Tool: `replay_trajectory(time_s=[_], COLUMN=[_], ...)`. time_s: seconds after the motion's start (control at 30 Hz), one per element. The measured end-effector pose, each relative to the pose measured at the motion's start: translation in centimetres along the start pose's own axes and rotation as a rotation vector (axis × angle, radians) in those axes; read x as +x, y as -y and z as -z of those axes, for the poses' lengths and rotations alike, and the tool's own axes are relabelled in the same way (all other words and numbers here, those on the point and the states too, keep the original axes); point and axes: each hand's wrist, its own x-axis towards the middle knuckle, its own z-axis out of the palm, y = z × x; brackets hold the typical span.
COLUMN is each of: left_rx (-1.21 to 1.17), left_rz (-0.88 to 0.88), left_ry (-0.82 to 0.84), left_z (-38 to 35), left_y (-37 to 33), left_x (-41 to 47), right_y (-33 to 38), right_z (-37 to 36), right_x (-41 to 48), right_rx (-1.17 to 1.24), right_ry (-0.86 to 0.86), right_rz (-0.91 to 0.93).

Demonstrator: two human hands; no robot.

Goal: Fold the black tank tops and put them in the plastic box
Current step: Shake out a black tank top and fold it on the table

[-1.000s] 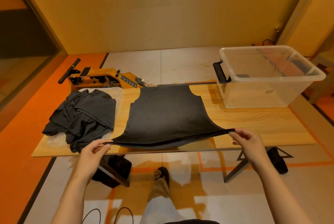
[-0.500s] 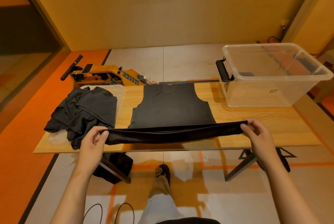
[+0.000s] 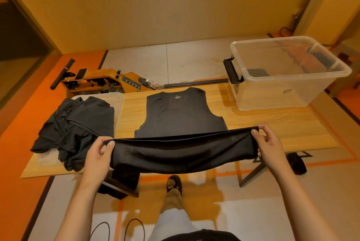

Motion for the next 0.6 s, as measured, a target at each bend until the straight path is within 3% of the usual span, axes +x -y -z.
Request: replay_trajectory(time_s=[0.6], left_rx=[-0.009], left_rz=[0.112], left_ry=[0.106], left_z=[-3.5], left_y=[1.4], left_x=[13.6], right_y=[-0.1], right_z=[-4.9], right_x=[12.5], right_rx=[0.03], right_ry=[-0.08], right_rz=[-0.079])
